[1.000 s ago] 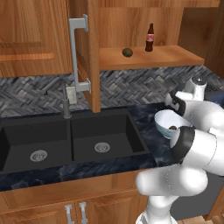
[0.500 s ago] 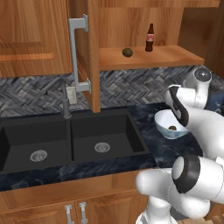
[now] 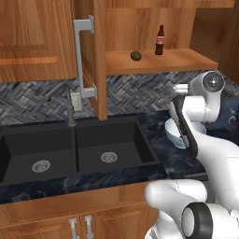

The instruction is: Open the cabinet. Pick the kiwi and kiwi from the cabinet and place them into the bowl. Then close the cabinet.

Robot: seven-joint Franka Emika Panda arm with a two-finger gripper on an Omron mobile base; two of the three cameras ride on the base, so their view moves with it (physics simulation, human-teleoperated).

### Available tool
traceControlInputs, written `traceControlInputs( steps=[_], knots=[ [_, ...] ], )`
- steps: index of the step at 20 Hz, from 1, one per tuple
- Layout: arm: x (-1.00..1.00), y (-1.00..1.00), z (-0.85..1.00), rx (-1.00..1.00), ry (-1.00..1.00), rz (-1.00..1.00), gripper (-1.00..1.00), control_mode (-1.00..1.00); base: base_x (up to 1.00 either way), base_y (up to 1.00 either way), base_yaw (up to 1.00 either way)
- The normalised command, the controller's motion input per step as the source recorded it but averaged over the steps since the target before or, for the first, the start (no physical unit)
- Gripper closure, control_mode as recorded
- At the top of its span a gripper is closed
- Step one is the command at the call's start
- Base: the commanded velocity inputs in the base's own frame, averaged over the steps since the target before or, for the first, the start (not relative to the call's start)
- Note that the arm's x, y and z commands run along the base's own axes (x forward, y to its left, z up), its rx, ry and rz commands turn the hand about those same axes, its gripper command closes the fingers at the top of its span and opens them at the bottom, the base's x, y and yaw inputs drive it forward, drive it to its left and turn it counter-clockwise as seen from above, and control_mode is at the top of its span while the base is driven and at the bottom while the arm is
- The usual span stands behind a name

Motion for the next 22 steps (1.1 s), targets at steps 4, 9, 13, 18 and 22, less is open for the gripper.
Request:
traceControlInputs(
  steps=[4,9,13,18,22],
  knots=[
    [-0.62,0.38,0.64,-0.09,-0.18,0.05,-1.0,-1.0,0.0,0.0,0.0],
    [-0.72,0.24,0.45,-0.07,-0.23,0.02,-1.0,-1.0,0.0,0.0,0.0],
    [-0.71,0.2,0.41,-0.07,-0.23,0.01,-1.0,-1.0,0.0,0.0,0.0],
    [-0.6,0.2,0.51,-0.05,-0.22,0.0,-1.0,-1.0,0.0,0.0,0.0],
    [-0.23,0.33,0.6,-0.04,-0.14,0.02,-1.0,-1.0,0.0,0.0,0.0]
  ],
)
